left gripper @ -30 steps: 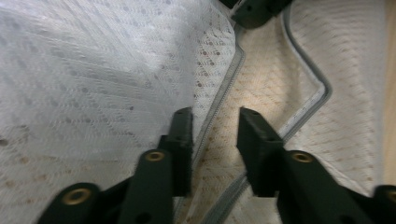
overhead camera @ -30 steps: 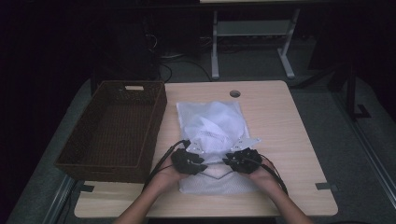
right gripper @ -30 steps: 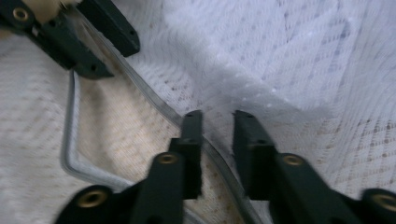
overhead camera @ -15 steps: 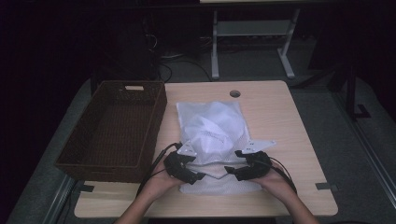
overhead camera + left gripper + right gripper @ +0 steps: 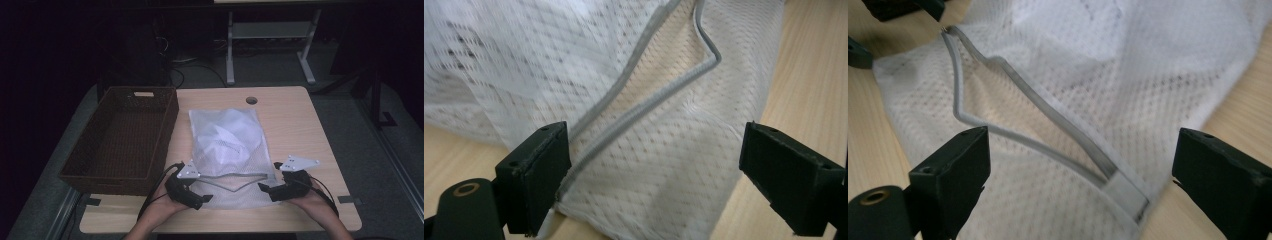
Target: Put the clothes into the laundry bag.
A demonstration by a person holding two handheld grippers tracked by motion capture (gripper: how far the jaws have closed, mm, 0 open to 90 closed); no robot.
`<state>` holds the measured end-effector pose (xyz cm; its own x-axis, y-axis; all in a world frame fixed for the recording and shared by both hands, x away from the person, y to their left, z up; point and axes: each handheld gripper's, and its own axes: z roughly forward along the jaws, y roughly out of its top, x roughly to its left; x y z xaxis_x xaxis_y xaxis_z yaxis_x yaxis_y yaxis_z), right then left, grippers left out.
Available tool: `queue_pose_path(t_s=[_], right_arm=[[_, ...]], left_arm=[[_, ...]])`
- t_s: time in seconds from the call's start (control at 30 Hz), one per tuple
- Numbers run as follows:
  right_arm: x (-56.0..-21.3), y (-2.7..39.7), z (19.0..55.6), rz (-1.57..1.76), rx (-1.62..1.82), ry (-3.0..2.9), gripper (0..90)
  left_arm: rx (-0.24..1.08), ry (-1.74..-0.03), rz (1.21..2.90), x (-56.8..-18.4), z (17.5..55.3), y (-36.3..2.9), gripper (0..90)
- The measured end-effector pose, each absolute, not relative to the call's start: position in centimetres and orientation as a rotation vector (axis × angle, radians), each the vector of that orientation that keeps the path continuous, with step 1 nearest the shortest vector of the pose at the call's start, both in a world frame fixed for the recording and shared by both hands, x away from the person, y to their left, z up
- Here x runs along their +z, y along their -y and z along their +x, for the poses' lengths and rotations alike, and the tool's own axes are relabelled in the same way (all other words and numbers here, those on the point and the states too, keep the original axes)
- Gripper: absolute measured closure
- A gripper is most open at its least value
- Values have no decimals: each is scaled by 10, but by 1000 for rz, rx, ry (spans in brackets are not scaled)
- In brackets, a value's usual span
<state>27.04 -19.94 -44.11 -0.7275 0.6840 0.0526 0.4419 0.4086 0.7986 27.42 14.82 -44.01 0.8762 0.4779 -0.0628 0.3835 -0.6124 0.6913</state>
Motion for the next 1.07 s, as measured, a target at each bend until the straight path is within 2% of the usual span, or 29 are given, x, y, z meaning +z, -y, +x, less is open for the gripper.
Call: queue_pose_path(t_s=[0.6, 1.07], right_arm=[[-457, 240, 230, 1076, 1183, -2339, 61], [-462, 237, 238, 1042, 1192, -2393, 61]], left_arm=[[203, -684, 2271, -453, 243, -177, 126], [173, -688, 2265, -456, 251, -182, 127]])
